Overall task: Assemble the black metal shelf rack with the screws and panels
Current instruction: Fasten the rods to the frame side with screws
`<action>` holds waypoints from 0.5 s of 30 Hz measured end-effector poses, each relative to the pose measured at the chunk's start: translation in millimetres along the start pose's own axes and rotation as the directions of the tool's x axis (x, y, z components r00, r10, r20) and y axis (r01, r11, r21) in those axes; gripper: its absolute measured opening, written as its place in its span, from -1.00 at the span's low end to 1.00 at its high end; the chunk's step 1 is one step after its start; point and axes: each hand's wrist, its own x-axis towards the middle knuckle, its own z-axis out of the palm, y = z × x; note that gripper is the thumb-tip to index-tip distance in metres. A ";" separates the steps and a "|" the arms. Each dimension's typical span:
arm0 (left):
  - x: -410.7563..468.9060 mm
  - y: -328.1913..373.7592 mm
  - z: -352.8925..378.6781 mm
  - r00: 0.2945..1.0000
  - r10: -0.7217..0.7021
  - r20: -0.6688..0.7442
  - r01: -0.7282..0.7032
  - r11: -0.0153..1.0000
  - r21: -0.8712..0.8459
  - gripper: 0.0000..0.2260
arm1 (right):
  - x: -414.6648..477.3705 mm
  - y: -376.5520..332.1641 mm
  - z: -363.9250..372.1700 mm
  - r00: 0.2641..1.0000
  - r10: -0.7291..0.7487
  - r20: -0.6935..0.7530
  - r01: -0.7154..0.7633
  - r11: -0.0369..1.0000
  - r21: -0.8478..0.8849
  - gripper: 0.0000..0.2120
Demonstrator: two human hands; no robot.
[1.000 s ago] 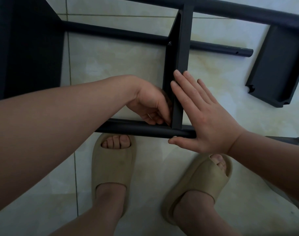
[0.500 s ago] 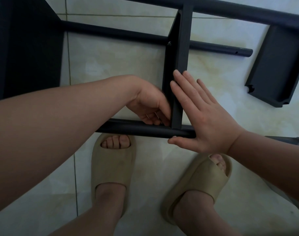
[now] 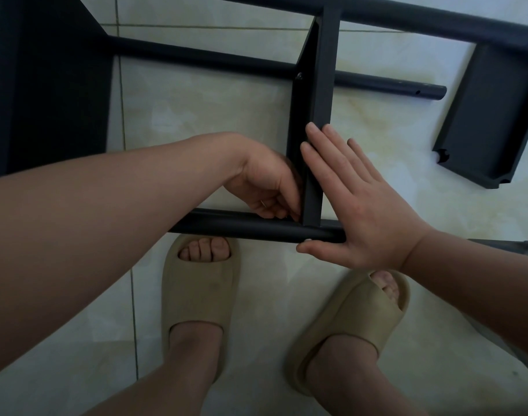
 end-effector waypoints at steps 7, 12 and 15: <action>-2.2 -2.5 -4.3 1.000 -0.022 0.008 0.022 1.000 0.011 -0.87 | 0.1 0.0 -0.1 1.000 0.000 0.002 0.000 1.000 -0.005 0.05; -3.0 -1.1 -4.3 0.997 -0.076 0.017 0.075 0.995 0.065 -0.93 | 0.7 0.8 -0.6 1.000 0.001 -0.002 -0.001 1.000 -0.004 0.05; -0.7 0.1 -1.9 0.999 -0.041 0.002 0.041 0.998 0.055 -0.90 | 0.5 0.3 -0.2 1.000 -0.002 -0.001 0.002 1.000 -0.005 0.05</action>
